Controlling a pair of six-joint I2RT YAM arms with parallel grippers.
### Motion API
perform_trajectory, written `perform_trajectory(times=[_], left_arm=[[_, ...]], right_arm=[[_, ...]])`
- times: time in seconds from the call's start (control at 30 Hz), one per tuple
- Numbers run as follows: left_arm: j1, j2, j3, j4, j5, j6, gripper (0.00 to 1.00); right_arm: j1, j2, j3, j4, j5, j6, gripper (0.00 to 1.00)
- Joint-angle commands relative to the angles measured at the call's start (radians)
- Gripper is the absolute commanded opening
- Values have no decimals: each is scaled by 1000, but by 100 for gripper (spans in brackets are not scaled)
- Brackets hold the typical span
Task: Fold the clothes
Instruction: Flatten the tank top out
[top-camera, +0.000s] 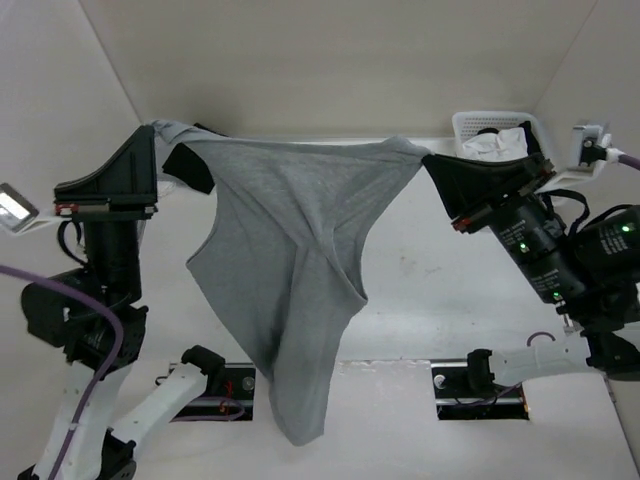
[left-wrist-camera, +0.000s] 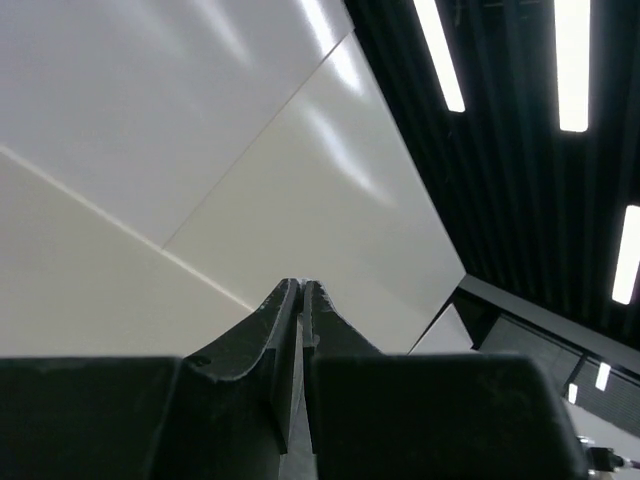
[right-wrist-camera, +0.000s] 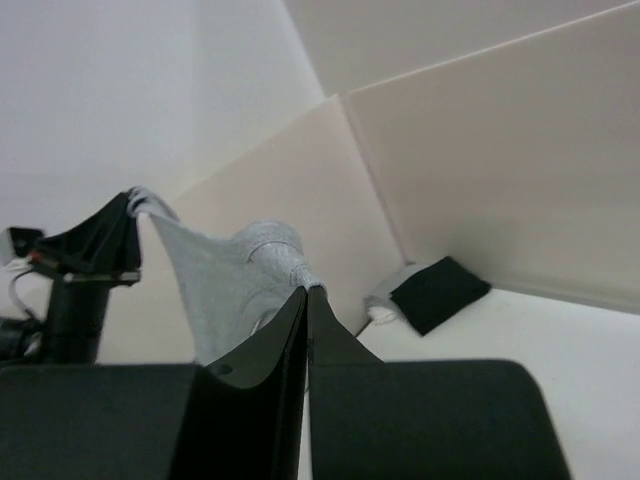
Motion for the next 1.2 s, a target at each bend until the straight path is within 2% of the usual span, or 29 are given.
perform_trajectory(times=[0.0, 0.07, 0.13, 0.17, 0.27, 0.3, 0.37, 0.43, 0.5, 0.57, 0.63, 0.67, 0.73, 0.77, 0.83, 0.9, 0.93, 1.0, 1.07, 1.17], left_arm=[[17, 97, -137, 61, -52, -22, 0], [30, 166, -200, 104, -84, -8, 0], [65, 269, -229, 144, -89, -19, 0], [77, 302, -225, 153, -87, -13, 0], [126, 515, -152, 201, -81, -4, 0], [154, 612, -101, 215, -69, 7, 0], [187, 791, 18, 203, -22, 21, 1], [227, 975, 158, 175, 23, 24, 2], [253, 1115, 291, 105, 49, 21, 5], [272, 1226, 431, 8, 81, 39, 14], [277, 1242, 447, -17, 104, 62, 24], [275, 1219, 404, 1, 103, 76, 27], [257, 1136, 247, 60, 94, 90, 29], [243, 1087, 146, 92, 81, 96, 29], [203, 984, -76, 138, 36, 98, 28], [147, 889, -287, 161, -18, 101, 21], [113, 840, -377, 161, -41, 104, 16], [35, 725, -537, 150, -81, 143, 10], [-57, 607, -649, 112, -116, 209, 8], [-246, 411, -755, -67, -208, 276, 8]], right_arm=[[-159, -14, -73, 74, 22, 6, 4], [-315, 5, -121, 42, -42, 76, 4], [-550, 63, -181, -11, -221, 229, 3], [-590, 74, -190, -12, -257, 248, 3], [-883, 251, -216, 17, -502, 386, 2], [-969, 349, -189, 34, -558, 411, 2], [-1055, 493, -112, 53, -601, 431, 3], [-1144, 697, 59, 34, -641, 449, 4], [-1201, 892, 283, -22, -664, 463, 13], [-1237, 1047, 487, -111, -666, 474, 33], [-1244, 1077, 528, -183, -676, 500, 44], [-1244, 1041, 455, -167, -681, 505, 46], [-1228, 921, 209, -43, -684, 514, 44], [-1203, 854, 64, 40, -689, 521, 39], [-1157, 725, -192, 172, -704, 552, 23], [-1107, 614, -408, 261, -718, 595, 5], [-1076, 568, -502, 295, -721, 615, 1], [-1012, 490, -657, 347, -712, 632, 0], [-953, 424, -783, 387, -693, 647, 0], [-881, 327, -952, 433, -676, 658, 4]])
